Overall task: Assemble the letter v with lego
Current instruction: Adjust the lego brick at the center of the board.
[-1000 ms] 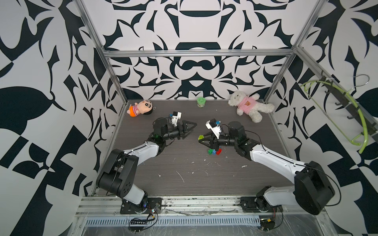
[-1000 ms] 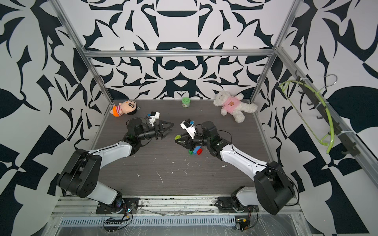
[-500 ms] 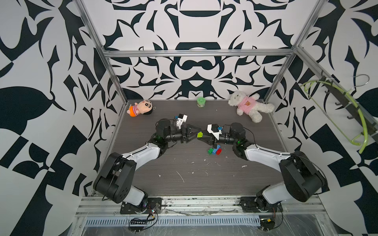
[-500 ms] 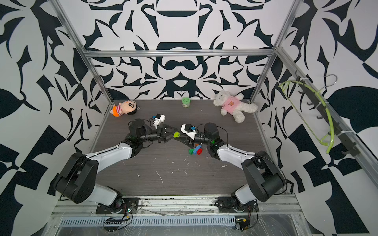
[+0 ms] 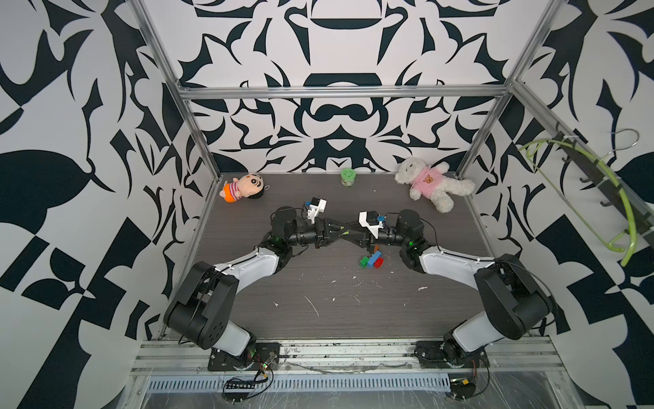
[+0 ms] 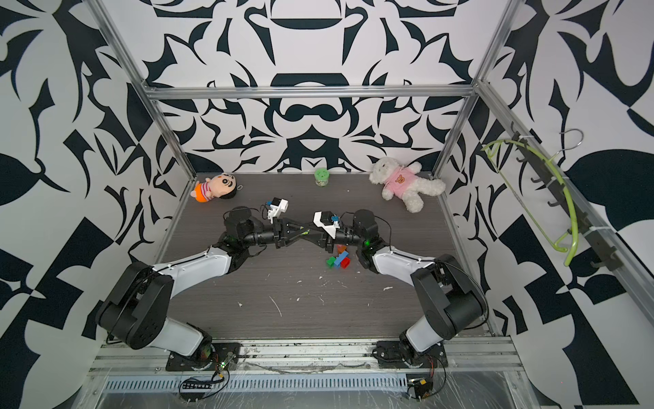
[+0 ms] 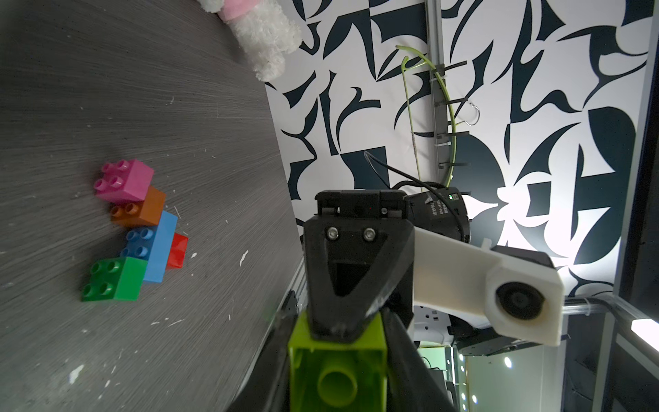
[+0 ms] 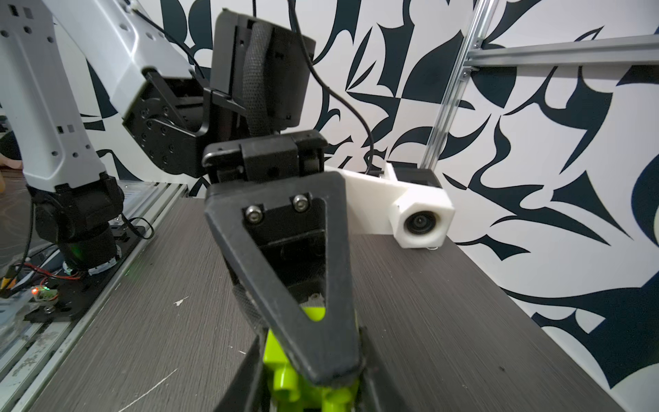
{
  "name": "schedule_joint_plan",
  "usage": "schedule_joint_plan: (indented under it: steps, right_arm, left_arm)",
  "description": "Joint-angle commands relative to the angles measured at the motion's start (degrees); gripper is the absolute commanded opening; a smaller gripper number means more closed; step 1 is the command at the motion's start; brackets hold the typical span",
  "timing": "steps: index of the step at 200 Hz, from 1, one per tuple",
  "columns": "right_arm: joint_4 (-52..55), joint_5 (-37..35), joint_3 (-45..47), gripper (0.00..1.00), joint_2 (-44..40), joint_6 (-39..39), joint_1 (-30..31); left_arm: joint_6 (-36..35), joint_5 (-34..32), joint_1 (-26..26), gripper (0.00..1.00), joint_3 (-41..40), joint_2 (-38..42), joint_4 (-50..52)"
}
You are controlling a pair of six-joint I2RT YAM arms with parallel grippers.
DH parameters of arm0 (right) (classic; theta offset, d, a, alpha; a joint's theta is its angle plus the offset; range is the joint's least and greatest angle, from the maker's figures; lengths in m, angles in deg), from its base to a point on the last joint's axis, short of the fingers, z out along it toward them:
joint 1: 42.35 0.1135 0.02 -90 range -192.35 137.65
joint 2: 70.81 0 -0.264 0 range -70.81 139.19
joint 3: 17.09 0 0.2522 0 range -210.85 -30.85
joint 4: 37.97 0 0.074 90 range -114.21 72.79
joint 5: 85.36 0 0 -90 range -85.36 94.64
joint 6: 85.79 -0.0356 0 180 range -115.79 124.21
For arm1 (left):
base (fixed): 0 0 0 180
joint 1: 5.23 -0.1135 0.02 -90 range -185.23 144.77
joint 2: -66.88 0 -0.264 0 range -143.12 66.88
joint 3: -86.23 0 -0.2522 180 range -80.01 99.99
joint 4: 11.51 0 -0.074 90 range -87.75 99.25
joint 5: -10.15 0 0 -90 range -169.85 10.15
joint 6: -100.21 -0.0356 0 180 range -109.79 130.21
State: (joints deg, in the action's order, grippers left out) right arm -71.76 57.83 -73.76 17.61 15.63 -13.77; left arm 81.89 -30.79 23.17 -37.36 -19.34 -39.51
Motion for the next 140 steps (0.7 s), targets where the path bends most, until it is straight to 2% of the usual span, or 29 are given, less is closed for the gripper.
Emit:
schedule_joint_plan:
  steps: [1,6,16,24,29,41,53,67,72,81,100,107,119,140]
  right_arm:
    - [8.27,0.38,-3.50,0.40,-3.28,-0.06,-0.05]
    - [10.36,-0.68,-3.53,0.47,-3.98,0.28,-0.04]
    - [16.44,-1.27,-4.05,0.54,-5.47,2.33,-0.02]
    - [23.09,-3.48,-4.50,0.63,-6.77,4.56,-0.01]
    - [25.92,-3.70,-4.63,0.72,-7.52,5.18,-0.01]
    - [29.97,-7.72,-3.99,0.76,-9.34,4.47,0.04]
    - [27.46,-10.73,-1.74,0.77,-10.75,-1.03,0.11]
    - [21.23,-17.91,1.38,0.81,-12.13,-9.51,2.96]
    - [18.55,-22.09,2.57,0.81,-12.34,-11.70,5.03]
    - [15.02,-33.72,3.87,0.82,-11.78,-16.97,9.72]
    - [15.25,-43.50,0.70,0.77,-8.29,-26.85,14.70]
    - [14.59,-43.44,-0.53,0.76,-6.87,-27.67,15.70]
    - [14.65,-48.67,-1.77,0.77,-5.33,-27.10,17.89]
    - [12.00,-51.50,-2.04,0.77,-2.74,-27.05,18.23]
  left_arm:
    - [-9.61,-0.31,-0.69,0.12,1.28,1.13,11.09]
    - [-11.98,-0.99,-0.99,0.12,1.99,1.60,15.23]
    - [-16.70,-2.52,-1.40,0.12,3.47,2.62,22.54]
    - [-20.05,-3.87,-1.76,0.12,4.82,3.12,28.42]
    - [-22.14,-5.64,-1.93,0.13,5.82,3.39,32.52]
    - [-24.97,-9.82,-1.95,0.18,6.93,3.83,37.38]
    - [-22.56,-13.40,-1.78,0.18,5.43,4.37,33.80]
    - [-17.38,-18.31,-1.77,0.18,2.90,4.84,27.38]
    - [-15.53,-20.53,-1.57,0.18,1.77,5.12,24.76]
    - [-12.27,-23.73,-0.85,0.19,0.13,5.27,19.42]
    - [-7.86,-28.17,1.09,0.20,-0.22,4.53,14.25]
    - [-6.58,-29.81,1.71,0.21,-0.41,4.31,13.08]
    - [-4.53,-30.64,2.17,0.21,-0.76,3.89,10.45]
    - [-2.28,-30.73,2.18,0.22,-1.48,3.71,7.93]
